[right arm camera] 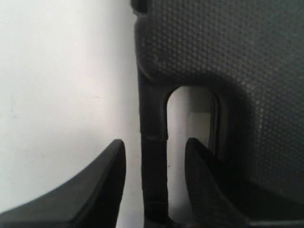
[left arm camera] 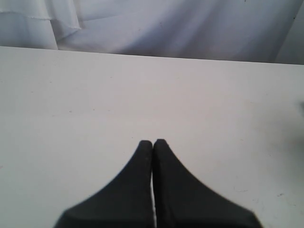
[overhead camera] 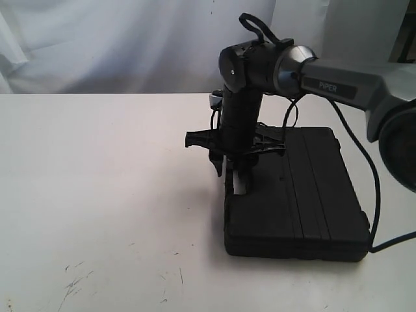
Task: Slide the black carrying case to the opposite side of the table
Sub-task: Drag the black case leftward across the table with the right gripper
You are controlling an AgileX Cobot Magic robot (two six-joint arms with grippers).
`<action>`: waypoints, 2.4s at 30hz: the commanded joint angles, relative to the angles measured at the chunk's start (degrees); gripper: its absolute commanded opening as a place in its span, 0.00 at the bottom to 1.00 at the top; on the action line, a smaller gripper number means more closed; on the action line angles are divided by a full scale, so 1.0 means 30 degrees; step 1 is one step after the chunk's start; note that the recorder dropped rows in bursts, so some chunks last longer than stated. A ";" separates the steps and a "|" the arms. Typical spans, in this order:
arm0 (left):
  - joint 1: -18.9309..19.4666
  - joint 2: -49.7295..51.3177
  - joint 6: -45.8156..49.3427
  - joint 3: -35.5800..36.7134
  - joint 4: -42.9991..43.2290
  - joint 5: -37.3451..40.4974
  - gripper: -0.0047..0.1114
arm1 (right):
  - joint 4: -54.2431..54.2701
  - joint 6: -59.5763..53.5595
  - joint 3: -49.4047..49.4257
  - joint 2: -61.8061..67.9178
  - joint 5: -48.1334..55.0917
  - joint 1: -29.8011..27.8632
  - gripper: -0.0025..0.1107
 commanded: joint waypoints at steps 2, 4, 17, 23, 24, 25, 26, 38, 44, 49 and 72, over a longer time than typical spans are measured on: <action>0.0037 -0.0077 -0.0016 0.0079 -0.0036 -0.0273 0.04 | -0.0205 0.0055 -0.0159 0.0594 -0.0003 0.0023 0.36; 0.0037 -0.0077 -0.0016 0.0079 -0.0036 -0.0273 0.04 | -0.0205 0.0055 -0.0159 0.0636 -0.0036 0.0023 0.36; 0.0037 -0.0077 -0.0016 0.0079 -0.0036 -0.0273 0.04 | -0.0052 0.0024 -0.0159 0.0764 -0.0036 0.0107 0.14; 0.0037 -0.0077 -0.0016 0.0079 -0.0036 -0.0273 0.04 | -0.0052 -0.0025 -0.0159 0.0764 -0.0034 0.0565 0.02; 0.0037 -0.0077 -0.0016 0.0079 -0.0036 -0.0273 0.04 | -0.0052 -0.0025 -0.0159 0.0764 -0.0034 0.0698 0.02; 0.0037 -0.0077 -0.0016 0.0079 -0.0036 -0.0273 0.04 | -0.0052 -0.0025 -0.0159 0.0764 -0.0034 0.0789 0.02; 0.0037 -0.0077 -0.0016 0.0079 -0.0036 -0.0273 0.04 | 0.0122 0.0012 -0.0159 0.0764 -0.0191 0.0903 0.02; 0.0037 -0.0077 -0.0016 0.0079 -0.0036 -0.0273 0.04 | 0.1228 0.1074 -0.0159 0.0764 -0.1251 0.2191 0.02; 0.0037 -0.0077 -0.0016 0.0079 -0.0036 -0.0273 0.04 | 0.1223 0.1700 -0.0197 0.0764 -0.1982 0.2878 0.02; 0.0037 -0.0077 -0.0016 0.0079 -0.0036 -0.0273 0.04 | 0.1223 0.2191 -0.0627 0.0764 -0.2221 0.3334 0.02; 0.0037 -0.0077 -0.0016 0.0079 -0.0036 -0.0273 0.04 | 0.2187 0.2965 -0.4309 0.2475 -0.2993 0.4395 0.02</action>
